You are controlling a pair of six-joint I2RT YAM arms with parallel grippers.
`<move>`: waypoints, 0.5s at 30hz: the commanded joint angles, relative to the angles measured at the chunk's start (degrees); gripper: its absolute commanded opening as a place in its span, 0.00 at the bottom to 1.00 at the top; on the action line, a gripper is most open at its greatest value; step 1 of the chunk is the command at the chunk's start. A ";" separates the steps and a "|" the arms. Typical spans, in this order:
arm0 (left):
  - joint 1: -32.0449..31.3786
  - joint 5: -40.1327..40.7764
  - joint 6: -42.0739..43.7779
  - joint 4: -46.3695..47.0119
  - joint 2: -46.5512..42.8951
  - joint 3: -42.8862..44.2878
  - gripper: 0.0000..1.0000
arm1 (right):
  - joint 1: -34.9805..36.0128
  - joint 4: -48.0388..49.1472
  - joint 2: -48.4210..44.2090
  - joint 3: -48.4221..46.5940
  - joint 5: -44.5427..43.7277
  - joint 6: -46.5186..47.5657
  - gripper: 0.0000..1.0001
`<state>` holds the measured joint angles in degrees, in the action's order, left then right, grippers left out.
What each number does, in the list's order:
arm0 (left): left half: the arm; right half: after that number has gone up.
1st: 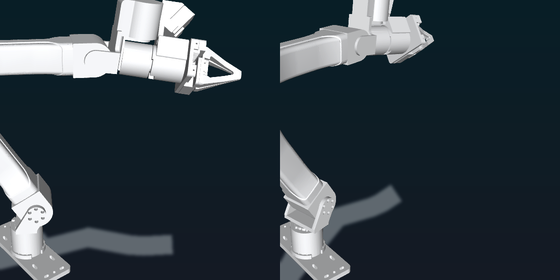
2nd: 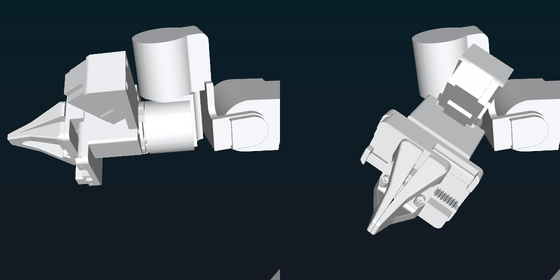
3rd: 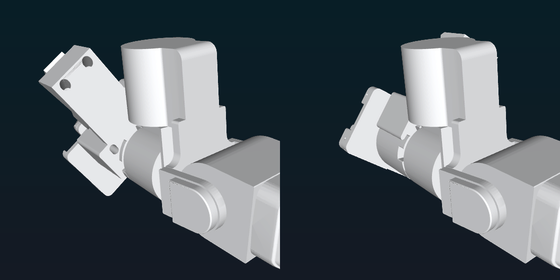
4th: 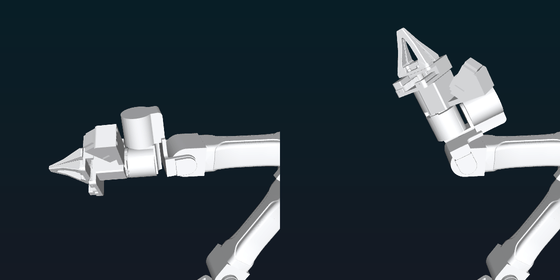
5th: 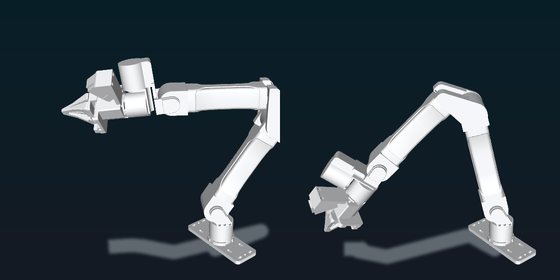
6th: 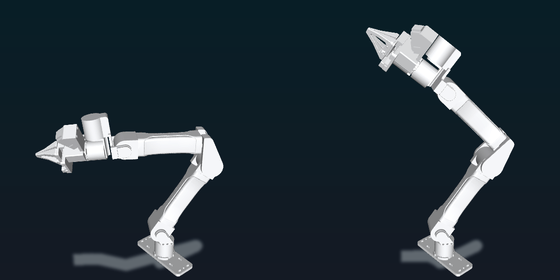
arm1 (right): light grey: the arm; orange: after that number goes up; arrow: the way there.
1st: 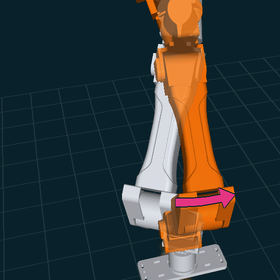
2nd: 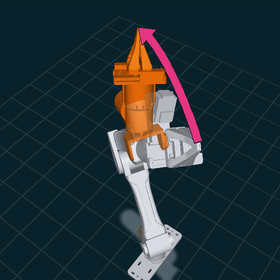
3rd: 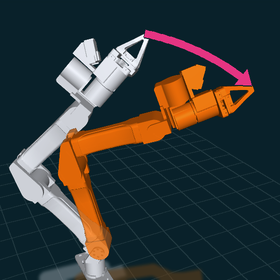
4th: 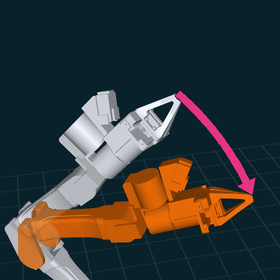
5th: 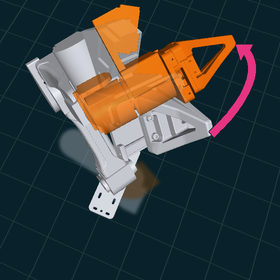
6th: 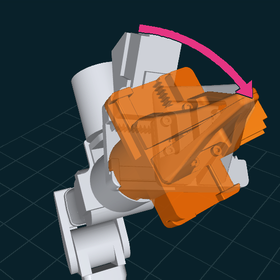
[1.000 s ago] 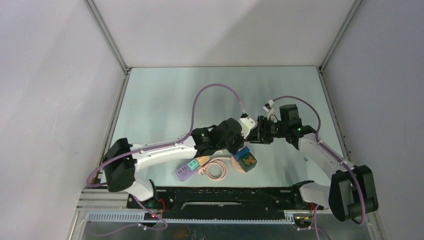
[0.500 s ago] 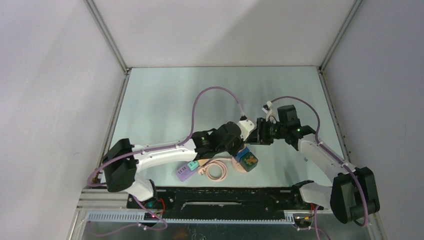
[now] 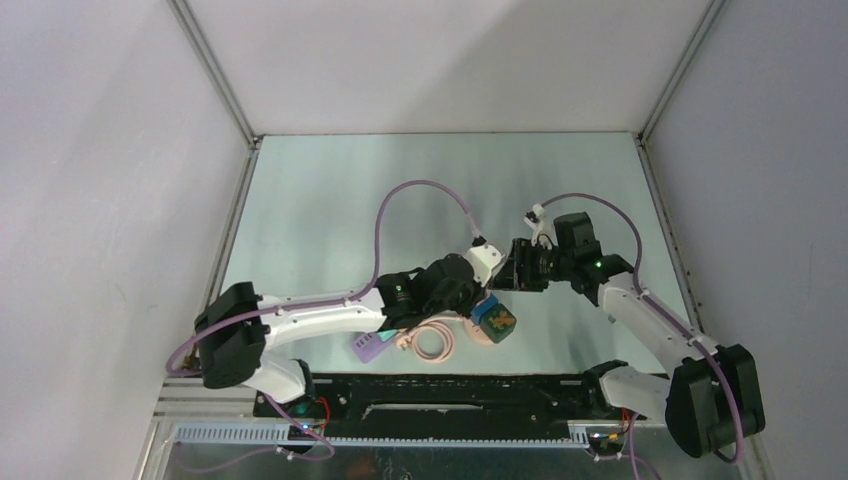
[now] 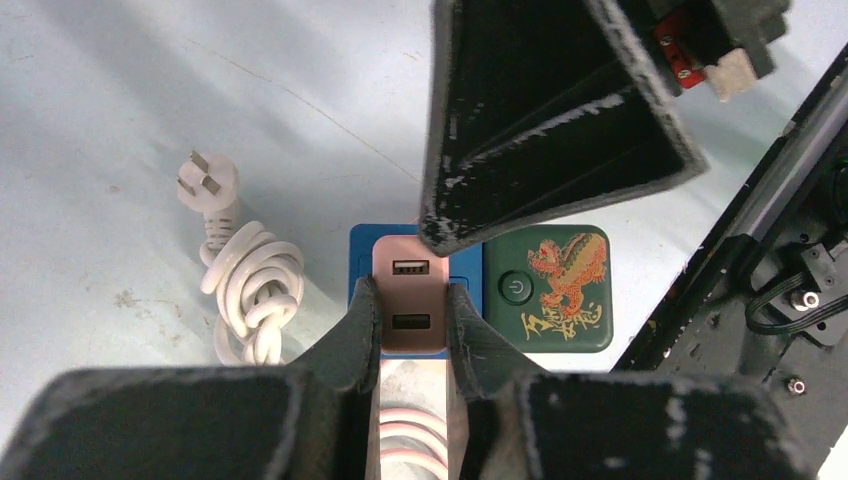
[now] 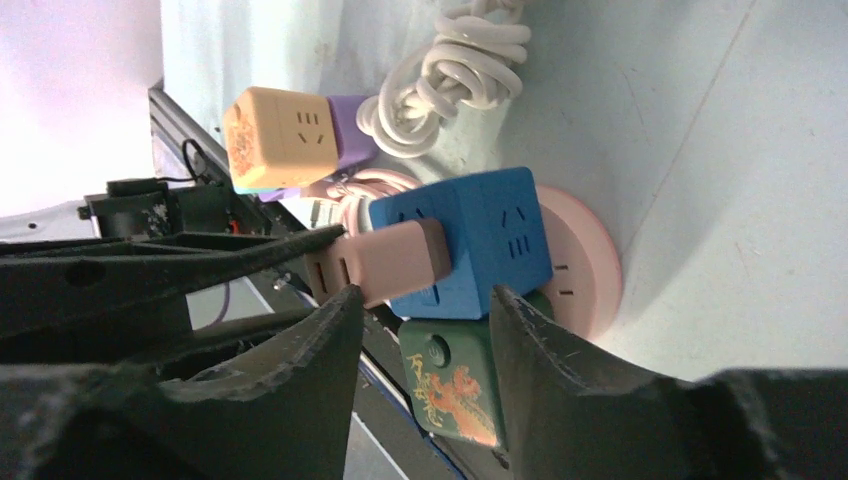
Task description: Insert the plug
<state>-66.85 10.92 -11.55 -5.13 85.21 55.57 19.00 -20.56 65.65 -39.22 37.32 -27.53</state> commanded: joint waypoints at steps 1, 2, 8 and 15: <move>-0.47 1.01 -3.38 -11.56 2.62 -4.15 0.27 | 0.24 -2.67 -3.31 0.90 -1.42 2.05 0.60; -0.47 1.23 -3.22 -11.72 2.09 -3.14 0.38 | 0.17 -2.30 -4.41 0.75 -1.15 1.84 0.67; -0.28 4.69 0.91 -12.45 -3.73 4.52 0.87 | -1.20 0.27 -13.02 -0.33 -0.59 0.64 0.99; 4.52 -0.68 2.22 -9.42 -14.00 6.89 1.00 | -7.17 -0.24 -18.18 -0.94 0.82 1.03 1.00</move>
<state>-65.71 12.95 -10.37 -18.06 79.07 58.72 14.68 -21.63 48.56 -38.54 37.01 -26.57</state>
